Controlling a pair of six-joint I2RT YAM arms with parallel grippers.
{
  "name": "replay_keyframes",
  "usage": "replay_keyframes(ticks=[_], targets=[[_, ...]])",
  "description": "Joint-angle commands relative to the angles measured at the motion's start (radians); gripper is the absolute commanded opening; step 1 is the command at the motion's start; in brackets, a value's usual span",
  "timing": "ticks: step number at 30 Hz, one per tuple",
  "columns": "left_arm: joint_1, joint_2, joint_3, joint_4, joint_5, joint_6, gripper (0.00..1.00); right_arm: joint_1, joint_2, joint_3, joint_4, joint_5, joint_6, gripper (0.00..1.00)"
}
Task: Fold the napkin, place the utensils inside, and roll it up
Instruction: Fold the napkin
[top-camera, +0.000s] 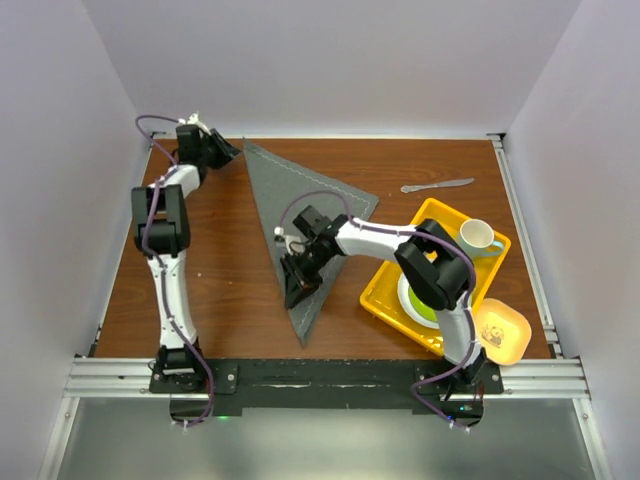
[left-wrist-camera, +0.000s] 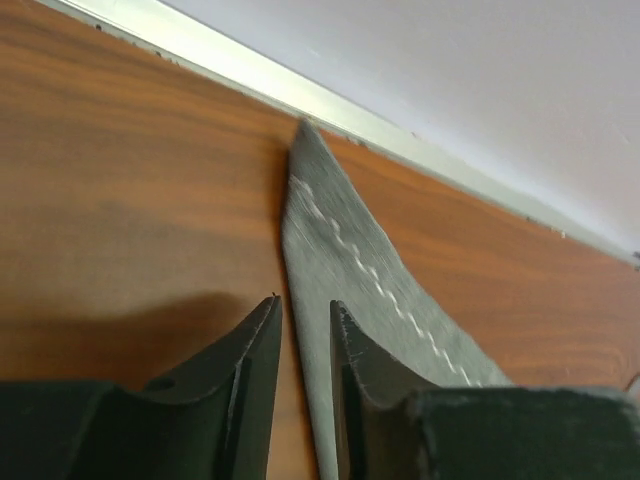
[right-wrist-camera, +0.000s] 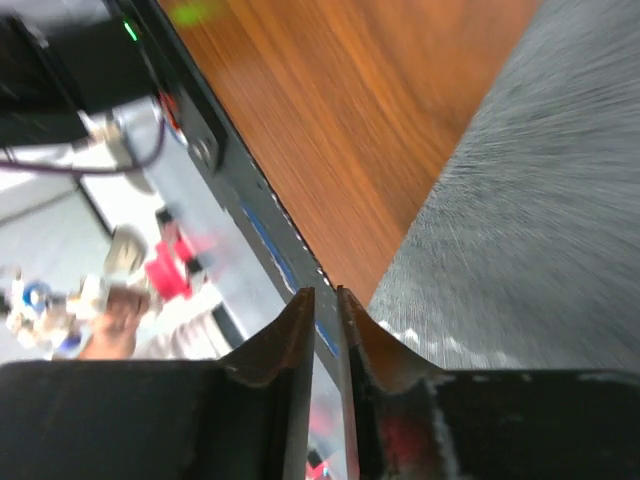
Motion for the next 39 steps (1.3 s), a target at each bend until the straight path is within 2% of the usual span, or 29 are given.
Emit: replay_keyframes(ticks=[1, 5, 9, 12, 13, 17, 18, 22, 27, 31, 39], targets=[[-0.010, -0.325, -0.145, -0.097, 0.025, 0.130, 0.36, -0.082, -0.103, 0.151, -0.177, 0.170, -0.006, 0.24], [-0.025, -0.514, -0.305, -0.211, 0.027, 0.162, 0.37, -0.139, -0.103, 0.289, -0.272, 0.323, 0.021, 0.39], [-0.062, -0.718, -0.559, -0.236, 0.057, 0.151, 0.36, -0.213, -0.072, 0.385, -0.292, 0.494, 0.099, 0.40], [-0.076, -0.862, -0.690, -0.314, 0.033, 0.142, 0.36, -0.228, -0.019, 0.470, -0.292, 0.613, 0.130, 0.30], [-0.074, -0.928, -0.727, -0.317, 0.036, 0.134, 0.35, -0.230, -0.003, 0.521, -0.297, 0.665, 0.132, 0.20], [-0.149, -1.065, -0.839, -0.380, 0.024, 0.110, 0.35, -0.228, 0.043, 0.580, -0.261, 0.770, 0.164, 0.00], [-0.168, -1.109, -0.862, -0.389, 0.002, 0.108, 0.35, -0.228, 0.054, 0.590, -0.255, 0.785, 0.162, 0.00], [-0.241, -1.175, -0.880, -0.465, -0.045, 0.110, 0.34, -0.228, 0.112, 0.632, -0.217, 0.834, 0.152, 0.00], [-0.248, -1.215, -0.860, -0.535, -0.087, 0.168, 0.33, -0.224, 0.167, 0.675, -0.169, 0.845, 0.116, 0.00], [-0.249, -1.194, -0.831, -0.597, -0.091, 0.216, 0.33, -0.220, 0.235, 0.742, -0.179, 0.845, 0.080, 0.00], [-0.249, -1.154, -0.860, -0.608, -0.096, 0.259, 0.32, -0.184, 0.379, 0.863, -0.183, 0.841, 0.009, 0.00]])
